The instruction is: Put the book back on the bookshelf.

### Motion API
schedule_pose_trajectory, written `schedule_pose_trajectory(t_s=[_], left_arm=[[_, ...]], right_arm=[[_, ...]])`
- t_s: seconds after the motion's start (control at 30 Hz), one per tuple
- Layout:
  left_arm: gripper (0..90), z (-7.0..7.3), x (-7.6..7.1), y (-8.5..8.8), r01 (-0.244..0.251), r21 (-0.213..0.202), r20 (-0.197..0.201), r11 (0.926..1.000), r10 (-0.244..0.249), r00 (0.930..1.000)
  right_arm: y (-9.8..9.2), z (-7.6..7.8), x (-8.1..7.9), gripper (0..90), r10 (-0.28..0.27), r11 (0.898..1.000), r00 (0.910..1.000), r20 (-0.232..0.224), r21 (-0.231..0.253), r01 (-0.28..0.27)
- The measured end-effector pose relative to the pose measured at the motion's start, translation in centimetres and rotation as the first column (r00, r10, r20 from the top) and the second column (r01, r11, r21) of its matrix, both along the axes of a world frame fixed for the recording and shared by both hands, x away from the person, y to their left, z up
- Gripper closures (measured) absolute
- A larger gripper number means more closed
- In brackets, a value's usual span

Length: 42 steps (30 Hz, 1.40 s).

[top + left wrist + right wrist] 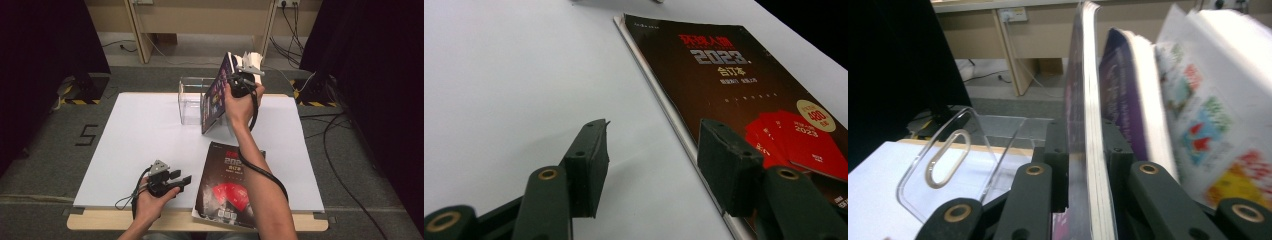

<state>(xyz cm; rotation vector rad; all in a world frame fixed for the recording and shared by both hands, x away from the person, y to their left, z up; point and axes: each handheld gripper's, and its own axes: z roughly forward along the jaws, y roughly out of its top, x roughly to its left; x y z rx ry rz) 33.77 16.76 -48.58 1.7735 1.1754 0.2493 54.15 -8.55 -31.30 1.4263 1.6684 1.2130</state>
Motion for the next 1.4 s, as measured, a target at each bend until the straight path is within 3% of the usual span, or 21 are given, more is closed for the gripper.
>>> schedule_pose_trajectory(t_s=[0.4, 0.57, 0.77, 1.07, 1.4], left_arm=[[45.2, 0.0, -0.1, -0.1, 0.000, 0.000, 0.003, 1.0000, 0.000, 1.0000], [45.2, 0.1, -0.1, -0.1, 0.001, 0.001, 0.004, 1.0000, -0.001, 1.0000], [45.2, 0.0, -0.1, -0.2, 0.002, 0.002, 0.005, 1.0000, -0.002, 1.0000], [45.3, 0.0, -0.2, -0.2, 0.001, 0.002, 0.008, 1.0000, -0.001, 1.0000], [45.3, 0.1, -0.2, -0.3, 0.001, 0.005, 0.012, 1.0000, -0.001, 0.9999]], right_arm=[[-2.2, 1.3, -2.4, 75.4, 0.022, 0.999, 0.9988, 0.043, 0.046, -0.024], [-3.7, 1.0, -4.0, 81.7, 0.049, 0.991, 0.9975, 0.051, 0.119, -0.055], [-4.7, 0.4, -5.3, 89.5, 0.076, 0.985, 0.9952, 0.063, 0.151, -0.084], [-5.2, 0.1, -7.5, 90.0, 0.101, 0.982, 0.9909, 0.090, 0.151, -0.113], [-5.3, -1.1, -8.8, 90.0, 0.115, 0.983, 0.9902, 0.080, 0.133, -0.125]])
